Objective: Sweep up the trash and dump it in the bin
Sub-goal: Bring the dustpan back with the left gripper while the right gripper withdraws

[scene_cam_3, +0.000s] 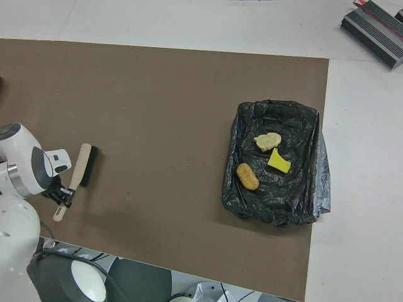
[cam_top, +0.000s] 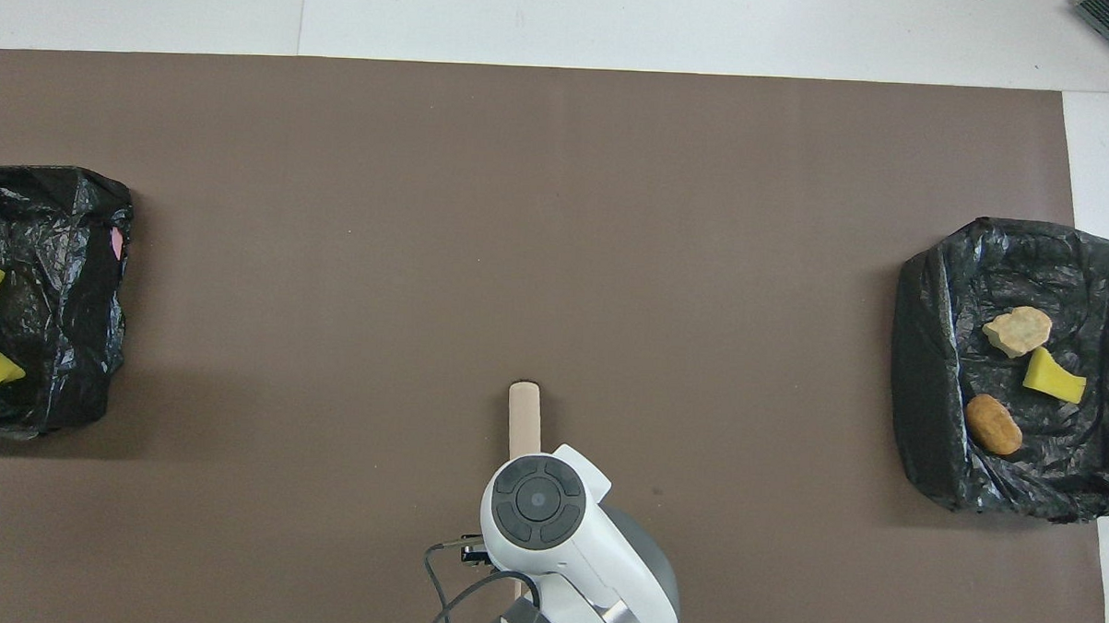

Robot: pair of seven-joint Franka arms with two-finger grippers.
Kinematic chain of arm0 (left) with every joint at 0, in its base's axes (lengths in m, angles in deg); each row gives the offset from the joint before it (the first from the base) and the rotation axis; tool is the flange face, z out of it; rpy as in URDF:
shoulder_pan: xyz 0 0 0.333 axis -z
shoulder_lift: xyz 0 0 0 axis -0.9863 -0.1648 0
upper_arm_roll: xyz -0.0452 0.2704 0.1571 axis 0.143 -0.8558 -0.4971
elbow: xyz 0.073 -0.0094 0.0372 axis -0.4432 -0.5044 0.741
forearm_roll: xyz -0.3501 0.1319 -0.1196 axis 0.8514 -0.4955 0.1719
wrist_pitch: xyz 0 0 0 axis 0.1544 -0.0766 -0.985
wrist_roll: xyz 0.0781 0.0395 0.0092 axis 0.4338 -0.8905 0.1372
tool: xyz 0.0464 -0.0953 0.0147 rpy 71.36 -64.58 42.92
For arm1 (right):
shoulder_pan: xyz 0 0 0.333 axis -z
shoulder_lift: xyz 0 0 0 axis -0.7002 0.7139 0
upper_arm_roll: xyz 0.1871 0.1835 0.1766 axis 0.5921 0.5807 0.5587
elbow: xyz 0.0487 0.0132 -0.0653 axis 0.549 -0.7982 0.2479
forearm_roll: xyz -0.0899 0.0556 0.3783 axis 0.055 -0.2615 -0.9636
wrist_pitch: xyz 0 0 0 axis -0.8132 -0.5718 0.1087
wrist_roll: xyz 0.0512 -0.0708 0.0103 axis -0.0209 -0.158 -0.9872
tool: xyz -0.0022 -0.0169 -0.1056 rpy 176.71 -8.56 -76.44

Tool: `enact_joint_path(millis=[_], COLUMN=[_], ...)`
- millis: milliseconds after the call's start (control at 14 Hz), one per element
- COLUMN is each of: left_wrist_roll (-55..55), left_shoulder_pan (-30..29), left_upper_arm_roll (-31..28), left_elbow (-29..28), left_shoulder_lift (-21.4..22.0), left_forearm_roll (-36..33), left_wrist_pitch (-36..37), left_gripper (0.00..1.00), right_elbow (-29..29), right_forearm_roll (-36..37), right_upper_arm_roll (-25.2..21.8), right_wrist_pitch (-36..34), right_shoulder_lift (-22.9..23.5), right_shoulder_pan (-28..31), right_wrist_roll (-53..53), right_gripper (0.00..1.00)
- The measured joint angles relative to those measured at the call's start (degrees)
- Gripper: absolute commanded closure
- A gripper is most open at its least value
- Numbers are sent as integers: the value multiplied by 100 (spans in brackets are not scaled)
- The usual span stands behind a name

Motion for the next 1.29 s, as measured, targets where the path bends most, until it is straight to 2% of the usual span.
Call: enact_joint_path(millis=[215,429,572,787,1073,1288], left_wrist_roll=[-122,-113,-113,-449,-1881,-3541], left_shoulder_pan=[10,32,264,1006,1746,2360], left_upper_arm_roll=[-45,-4,139,221,244,252], left_elbow=[158,409,418,413,393,358], left_shoulder_lift=[122,372,509,519,498,438], left_forearm_roll=[-291,-181,359,1229,2640,3508], left_wrist_pitch=[208,764,1274,1981,2591,2767], left_gripper=[100,100,100,100,100,100], right_elbow=[222,565,686,724,1014,1380], right_forearm_roll=[193,445,585,615,615,616], right_upper_arm_roll=[-30,-45,-56,-72,-88,-94], right_wrist_pitch=[19,19,11,-122,-536,-904], right_shoulder_lift=[12,-20,-155,-465,-648,-674], right_shoulder_pan=[111,548,918,1506,2065,2323], right_wrist_roll=[-6,-44,-123,-533,-889,-964], right_gripper=[0,0,0,0,0,0])
